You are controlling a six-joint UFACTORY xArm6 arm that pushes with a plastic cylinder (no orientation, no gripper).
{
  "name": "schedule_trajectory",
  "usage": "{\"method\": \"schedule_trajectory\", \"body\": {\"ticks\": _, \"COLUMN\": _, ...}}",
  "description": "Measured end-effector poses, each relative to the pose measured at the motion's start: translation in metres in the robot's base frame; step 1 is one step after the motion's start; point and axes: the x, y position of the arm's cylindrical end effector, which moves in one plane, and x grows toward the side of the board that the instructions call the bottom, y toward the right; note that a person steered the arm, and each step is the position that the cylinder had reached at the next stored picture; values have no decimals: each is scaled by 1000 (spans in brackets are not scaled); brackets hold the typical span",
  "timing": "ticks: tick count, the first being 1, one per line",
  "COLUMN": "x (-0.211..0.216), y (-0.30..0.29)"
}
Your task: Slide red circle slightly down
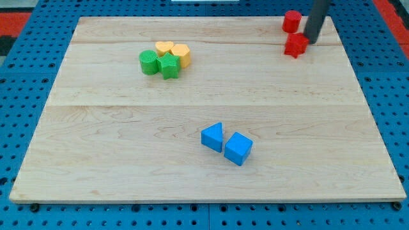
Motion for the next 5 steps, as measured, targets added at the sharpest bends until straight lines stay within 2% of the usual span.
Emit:
{"method": "schedule_trajectory", "body": {"ticks": 1, "x": 19, "y": -41}}
{"method": "schedule_trajectory", "body": {"ticks": 2, "x": 58, "y": -65}}
{"method": "schedule_trajectory", "body": {"ticks": 3, "x": 68, "y": -32}}
{"method": "schedule_trajectory", "body": {"ticks": 4, "x": 54, "y": 53}}
{"method": "schedule_trajectory", "body": {"ticks": 5, "x": 19, "y": 120}}
